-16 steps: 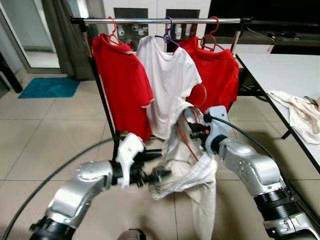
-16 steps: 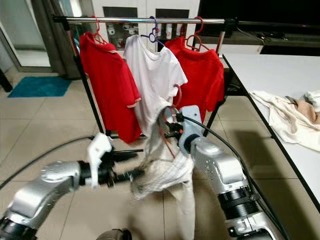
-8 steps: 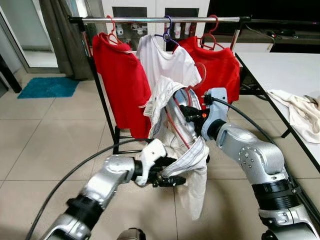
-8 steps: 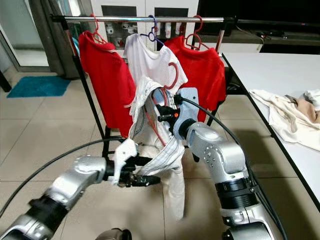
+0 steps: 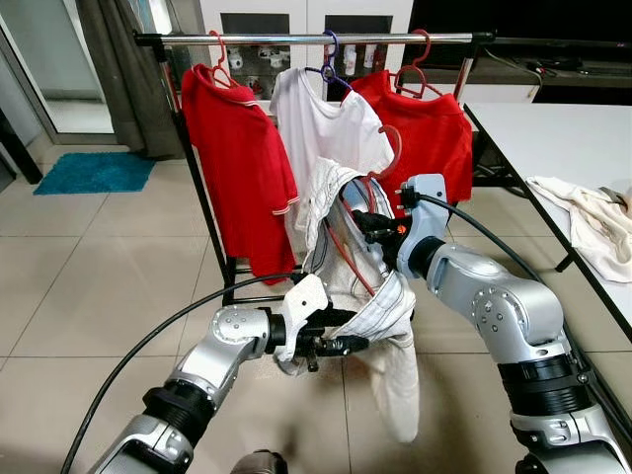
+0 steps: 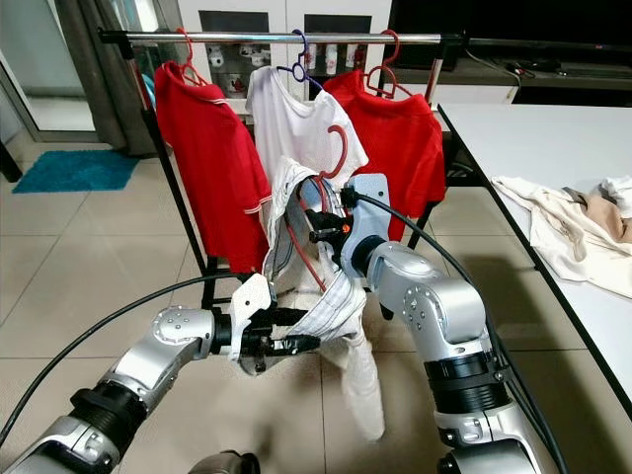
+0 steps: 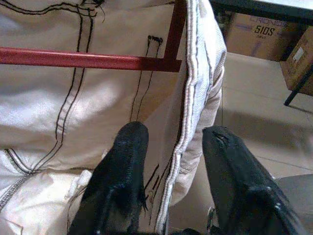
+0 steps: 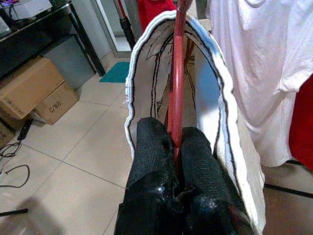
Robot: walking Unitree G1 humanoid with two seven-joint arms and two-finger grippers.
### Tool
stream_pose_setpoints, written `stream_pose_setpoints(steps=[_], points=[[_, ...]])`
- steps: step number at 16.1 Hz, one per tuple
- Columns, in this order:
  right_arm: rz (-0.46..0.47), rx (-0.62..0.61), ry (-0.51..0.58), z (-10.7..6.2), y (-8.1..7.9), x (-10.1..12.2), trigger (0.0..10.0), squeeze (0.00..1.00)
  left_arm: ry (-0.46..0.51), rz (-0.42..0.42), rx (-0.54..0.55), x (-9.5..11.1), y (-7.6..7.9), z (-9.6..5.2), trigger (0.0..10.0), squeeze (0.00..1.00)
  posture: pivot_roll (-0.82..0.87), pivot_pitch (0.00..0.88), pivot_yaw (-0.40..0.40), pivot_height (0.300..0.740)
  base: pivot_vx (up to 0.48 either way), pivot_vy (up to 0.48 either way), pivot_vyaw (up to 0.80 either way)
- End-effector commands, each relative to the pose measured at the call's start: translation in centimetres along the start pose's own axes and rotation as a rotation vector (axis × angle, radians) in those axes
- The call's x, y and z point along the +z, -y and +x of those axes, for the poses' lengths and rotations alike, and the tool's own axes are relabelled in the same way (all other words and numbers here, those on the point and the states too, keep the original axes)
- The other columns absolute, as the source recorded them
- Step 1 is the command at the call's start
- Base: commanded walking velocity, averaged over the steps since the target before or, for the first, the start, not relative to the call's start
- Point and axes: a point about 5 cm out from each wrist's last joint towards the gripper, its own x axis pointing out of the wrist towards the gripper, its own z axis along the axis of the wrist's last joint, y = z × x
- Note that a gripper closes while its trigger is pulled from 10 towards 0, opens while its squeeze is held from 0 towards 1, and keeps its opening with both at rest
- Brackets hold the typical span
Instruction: Hang hanger
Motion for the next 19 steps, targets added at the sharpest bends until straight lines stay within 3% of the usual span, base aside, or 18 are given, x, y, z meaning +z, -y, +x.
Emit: stream_pose_setpoints(steps=[1, 13, 16, 19], points=[[-0.02, 0.028, 0.086, -0.4, -0.5, 2.2, 10.0, 0.0, -0.003, 0.021, 0.001, 0.1, -0.2, 0.0, 0.0, 0.0, 0.01, 0.0, 0.025, 0.74, 0.0, 0.0, 0.0], [-0.01, 0.023, 0.085, -0.4, -0.5, 2.0, 10.0, 0.0, 0.055, 0.044, 0.006, 0.4, -0.6, 0.3, 0.0, 0.0, -0.01, 0.0, 0.04, 0.74, 0.0, 0.0, 0.0], [-0.032, -0.001, 0.082, -0.4, -0.1, 1.8, 10.0, 0.0, 0.095, 0.074, 0.023, 1.3, -0.7, 0.1, 0.0, 0.0, -0.01, 0.0, 0.048, 0.74, 0.0, 0.0, 0.0], [-0.082, -0.055, 0.066, -0.5, 1.1, 0.9, 10.0, 0.0, 0.2, 0.11, 0.058, 3.4, -0.3, -1.6, 0.0, 0.0, -0.01, 0.0, 0.052, 0.74, 0.0, 0.0, 0.0]])
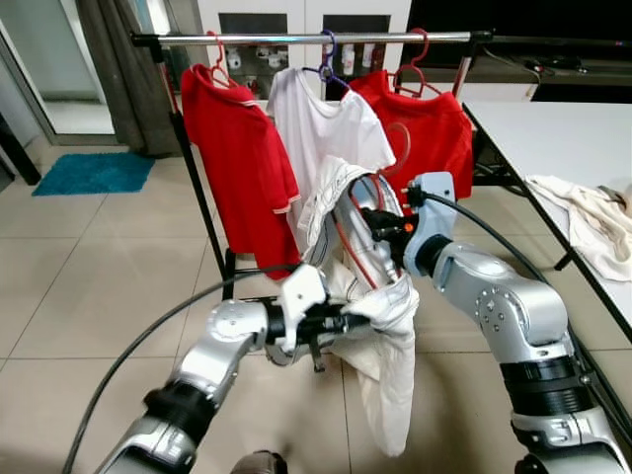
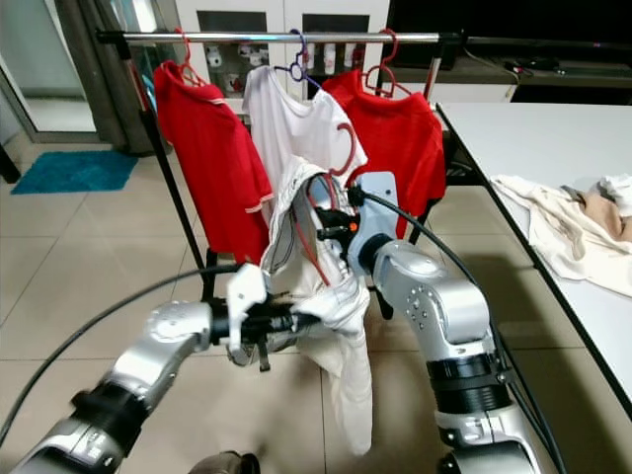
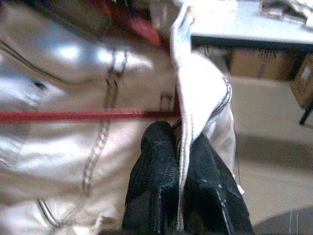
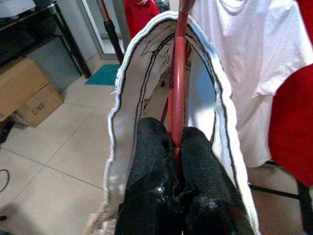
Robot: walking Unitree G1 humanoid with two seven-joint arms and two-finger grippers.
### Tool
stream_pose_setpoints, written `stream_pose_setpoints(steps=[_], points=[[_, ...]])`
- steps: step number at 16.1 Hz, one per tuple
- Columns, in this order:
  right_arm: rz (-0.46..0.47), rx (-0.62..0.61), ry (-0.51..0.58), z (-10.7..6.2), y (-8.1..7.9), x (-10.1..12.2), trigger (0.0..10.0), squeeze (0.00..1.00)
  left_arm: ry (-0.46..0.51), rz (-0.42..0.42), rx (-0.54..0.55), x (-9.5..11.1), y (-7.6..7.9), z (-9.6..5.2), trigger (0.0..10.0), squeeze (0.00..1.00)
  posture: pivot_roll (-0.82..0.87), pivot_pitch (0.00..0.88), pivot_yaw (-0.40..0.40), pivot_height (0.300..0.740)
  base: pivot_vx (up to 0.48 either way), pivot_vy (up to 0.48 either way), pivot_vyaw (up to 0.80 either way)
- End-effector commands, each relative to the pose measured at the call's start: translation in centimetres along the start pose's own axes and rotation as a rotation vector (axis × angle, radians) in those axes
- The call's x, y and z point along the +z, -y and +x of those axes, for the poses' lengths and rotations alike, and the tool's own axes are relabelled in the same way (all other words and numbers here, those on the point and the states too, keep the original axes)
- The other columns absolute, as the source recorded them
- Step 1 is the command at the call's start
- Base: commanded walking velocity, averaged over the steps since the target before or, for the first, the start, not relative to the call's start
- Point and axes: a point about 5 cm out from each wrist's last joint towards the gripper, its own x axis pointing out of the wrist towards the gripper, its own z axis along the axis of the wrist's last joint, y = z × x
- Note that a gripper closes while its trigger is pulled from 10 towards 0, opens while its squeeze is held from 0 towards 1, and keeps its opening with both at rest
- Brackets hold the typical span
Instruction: Hang hanger
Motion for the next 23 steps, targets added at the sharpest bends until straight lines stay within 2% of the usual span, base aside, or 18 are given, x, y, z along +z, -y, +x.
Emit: stream_pose_setpoints(steps=[1, 2, 5, 6, 7, 10, 15, 16, 17, 20, 21, 22, 23], points=[[-0.033, -0.012, 0.046, -0.2, 0.3, 0.5, 10.0, 0.0, 0.051, 0.025, 0.022, 1.5, -0.4, -0.7, 0.0, 0.0, 0.0, 0.0, 0.048, 0.74, 0.0, 0.0, 0.0], [-0.044, -0.033, 0.036, -0.1, 0.8, 0.2, 10.0, 0.0, 0.065, 0.037, 0.03, 2.0, -0.3, -1.2, 0.0, 0.0, 0.0, 0.0, 0.048, 0.74, 0.0, 0.0, 0.0], [-0.067, -0.124, -0.01, 0.0, 3.3, -1.5, 10.0, 0.0, 0.168, 0.111, 0.099, 5.9, -0.7, -3.4, 0.0, 0.0, 0.01, 0.0, 0.043, 0.74, 0.0, 0.0, 0.0], [-0.067, -0.134, -0.013, 0.0, 3.6, -1.7, 10.0, 0.0, 0.184, 0.118, 0.104, 6.5, -0.8, -3.7, 0.0, 0.0, 0.01, 0.0, 0.043, 0.74, 0.0, 0.0, 0.0], [-0.072, -0.167, -0.019, -0.2, 4.6, -2.0, 10.0, 0.0, 0.213, 0.13, 0.096, 7.8, -0.5, -4.6, 0.0, 0.0, 0.02, 0.0, 0.042, 0.74, 0.0, 0.0, 0.0], [-0.081, -0.212, -0.014, -0.4, 6.5, -2.2, 10.0, 0.0, 0.193, 0.133, 0.083, 8.7, 0.3, -6.0, 0.0, 0.0, 0.02, 0.0, 0.038, 0.74, 0.0, 0.0, 0.0], [-0.12, -0.185, -0.002, -0.7, 7.2, -1.7, 10.0, 0.0, 0.221, 0.18, 0.252, 10.1, -1.6, -7.7, 0.0, 0.0, 0.02, 0.0, 0.036, 0.74, 0.0, 0.0, 0.0], [-0.148, -0.137, -0.009, -0.8, 7.0, -1.8, 10.0, 0.0, 0.167, 0.171, 0.329, 9.5, -2.8, -8.3, 0.0, 0.0, 0.02, 0.0, 0.038, 0.74, 0.0, 0.0, 0.0], [-0.155, -0.124, -0.009, -0.9, 6.9, -1.8, 10.0, 0.0, 0.131, 0.156, 0.357, 8.8, -3.2, -8.5, 0.0, 0.0, 0.02, 0.0, 0.038, 0.74, 0.0, 0.0, 0.0], [-0.22, -0.039, -0.016, -1.5, 6.2, -1.4, 10.0, 0.0, -0.051, 0.055, 0.486, 5.2, -4.6, -9.3, 0.0, 0.0, 0.02, 0.0, 0.04, 0.74, 0.0, 0.0, 0.0], [-0.26, 0.017, -0.022, -2.1, 5.9, -0.9, 10.0, 0.0, -0.191, -0.01, 0.538, 2.3, -4.9, -9.5, 0.0, 0.0, 0.02, 0.0, 0.041, 0.74, 0.0, 0.0, 0.0], [-0.293, 0.069, -0.027, -2.7, 5.5, -0.4, 10.0, 0.0, -0.294, -0.036, 0.549, -0.2, -4.6, -9.4, 0.0, 0.0, 0.02, 0.0, 0.041, 0.74, 0.0, 0.0, 0.0], [-0.319, 0.112, -0.031, -3.2, 5.3, 0.2, 10.0, 0.0, -0.35, -0.077, 0.554, -2.0, -4.4, -9.0, 0.0, 0.0, 0.01, 0.0, 0.04, 0.74, 0.0, 0.0, 0.0]])
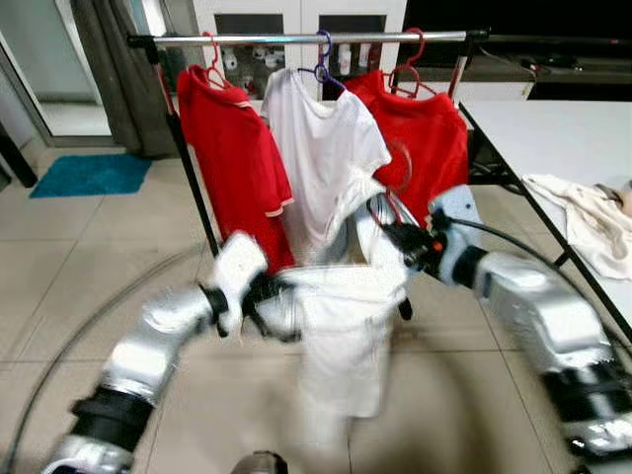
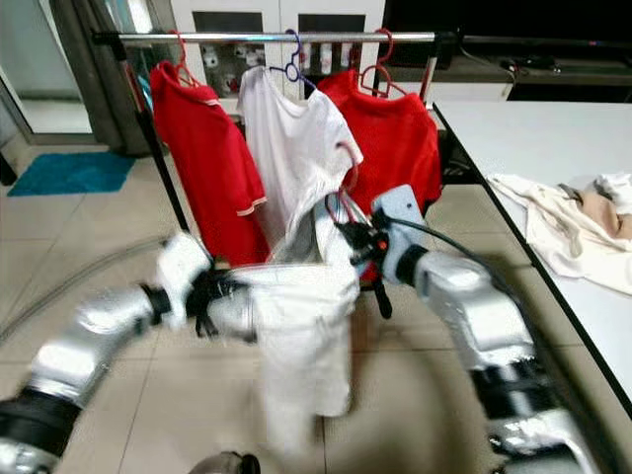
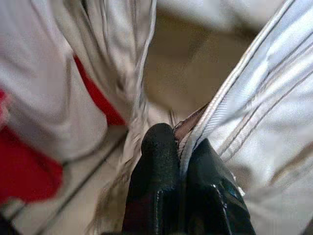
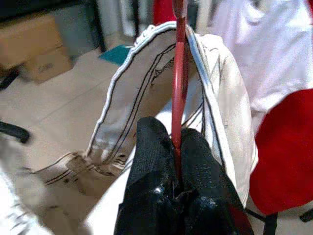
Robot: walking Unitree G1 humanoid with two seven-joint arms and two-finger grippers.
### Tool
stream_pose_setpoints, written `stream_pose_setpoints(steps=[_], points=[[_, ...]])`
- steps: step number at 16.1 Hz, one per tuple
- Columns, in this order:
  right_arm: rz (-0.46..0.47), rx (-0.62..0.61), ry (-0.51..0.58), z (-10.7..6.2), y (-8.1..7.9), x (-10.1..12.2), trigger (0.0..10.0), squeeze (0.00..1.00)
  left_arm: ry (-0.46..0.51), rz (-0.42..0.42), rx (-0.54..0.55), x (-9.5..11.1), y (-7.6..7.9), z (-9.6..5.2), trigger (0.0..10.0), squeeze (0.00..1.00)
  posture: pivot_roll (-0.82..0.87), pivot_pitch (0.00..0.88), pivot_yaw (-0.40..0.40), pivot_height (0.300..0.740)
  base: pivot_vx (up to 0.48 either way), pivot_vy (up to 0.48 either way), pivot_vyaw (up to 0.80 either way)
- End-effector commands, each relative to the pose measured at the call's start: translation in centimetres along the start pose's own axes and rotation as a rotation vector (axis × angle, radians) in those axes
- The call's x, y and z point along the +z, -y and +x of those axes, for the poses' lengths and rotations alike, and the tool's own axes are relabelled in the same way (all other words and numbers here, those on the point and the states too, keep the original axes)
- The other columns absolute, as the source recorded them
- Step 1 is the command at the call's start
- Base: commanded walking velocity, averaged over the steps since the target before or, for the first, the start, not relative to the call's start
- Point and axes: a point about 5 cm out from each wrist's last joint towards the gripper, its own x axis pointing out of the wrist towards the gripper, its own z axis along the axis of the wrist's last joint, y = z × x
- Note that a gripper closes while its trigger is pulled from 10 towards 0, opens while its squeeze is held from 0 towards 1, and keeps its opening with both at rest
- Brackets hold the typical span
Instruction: Hang hanger
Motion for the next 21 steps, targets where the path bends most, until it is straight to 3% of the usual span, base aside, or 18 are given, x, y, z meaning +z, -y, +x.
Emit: stream_pose_setpoints(steps=[1, 3, 5, 7, 8, 9, 10, 11, 12, 13, 14, 18, 21], points=[[-0.053, -0.031, 0.007, -1.7, 1.4, 1.1, 10.0, 0.0, -0.112, -0.013, 0.169, -2.1, -2.4, -1.4, 0.0, 0.0, 0.01, 0.0, 0.04, 0.74, 0.0, 0.0, 0.0], [-0.061, 0.049, 0.03, -2.6, 0.5, 2.6, 10.0, 0.0, -0.166, -0.02, 0.175, -3.9, -1.4, 0.6, 0.0, 0.0, 0.01, 0.0, 0.041, 0.74, 0.0, 0.0, 0.0], [-0.055, 0.094, 0.047, -2.9, -0.3, 3.3, 10.0, 0.0, -0.131, -0.015, 0.153, -3.7, -0.6, 1.9, 0.2, 0.0, 0.0, 0.0, 0.044, 0.74, 0.0, 0.0, 0.0], [-0.022, 0.13, 0.078, -2.9, -1.4, 4.1, 10.0, 0.0, -0.102, 0.008, 0.15, -3.4, 0.0, 3.0, 6.3, 0.0, 0.0, 0.0, 0.044, 0.74, 0.0, 0.0, 0.0], [-0.004, 0.135, 0.09, -2.9, -1.7, 4.3, 10.0, 0.0, -0.087, 0.002, 0.151, -3.2, 0.1, 3.4, 10.0, 0.0, 0.0, 0.0, 0.044, 0.74, 0.0, 0.0, 0.0], [0.019, 0.136, 0.093, -2.8, -2.1, 4.3, 10.0, 0.0, -0.059, -0.008, 0.144, -2.9, 0.3, 3.8, 9.1, 0.0, 0.0, 0.0, 0.047, 0.74, 0.0, 0.0, 0.0], [0.023, 0.131, 0.086, -2.7, -2.2, 4.2, 10.0, 0.0, -0.047, -0.008, 0.135, -2.8, 0.4, 3.9, 8.9, 0.0, 0.0, 0.0, 0.047, 0.74, 0.0, 0.0, 0.0], [0.053, 0.11, 0.067, -2.5, -2.2, 3.8, 10.0, 0.0, 0.0, -0.03, 0.123, -2.4, 0.6, 4.2, 10.0, 0.0, 0.0, 0.0, 0.047, 0.74, 0.0, 0.0, 0.0], [0.076, 0.084, 0.052, -2.4, -2.0, 3.4, 10.0, 0.0, 0.045, -0.054, 0.105, -2.0, 0.8, 4.2, 10.0, 0.0, 0.0, 0.0, 0.045, 0.74, 0.0, 0.0, 0.0], [0.08, 0.079, 0.044, -2.3, -1.9, 3.2, 10.0, 0.0, 0.063, -0.066, 0.099, -1.9, 0.8, 4.1, 10.0, 0.24, 0.01, 0.0, 0.043, 0.74, 0.0, 0.0, 0.0], [0.085, 0.07, 0.033, -2.3, -1.8, 3.0, 10.0, 0.0, 0.093, -0.09, 0.068, -1.6, 0.9, 4.0, 10.0, 1.0, 0.01, 0.0, 0.042, 0.74, 0.0, 0.0, 0.0], [0.106, -0.033, 0.001, -2.2, -0.8, 2.1, 10.0, 0.0, 0.163, -0.114, -0.124, -1.3, 2.2, 2.5, 10.0, 1.0, 0.02, 0.0, 0.04, 0.74, 0.0, 0.0, 0.0], [0.12, -0.111, -0.014, -2.1, -0.3, 1.3, 10.0, 0.0, 0.192, -0.118, -0.186, -1.1, 2.5, 1.1, 10.0, 1.0, 0.02, 0.0, 0.039, 0.74, 0.0, 0.0, 0.0]])
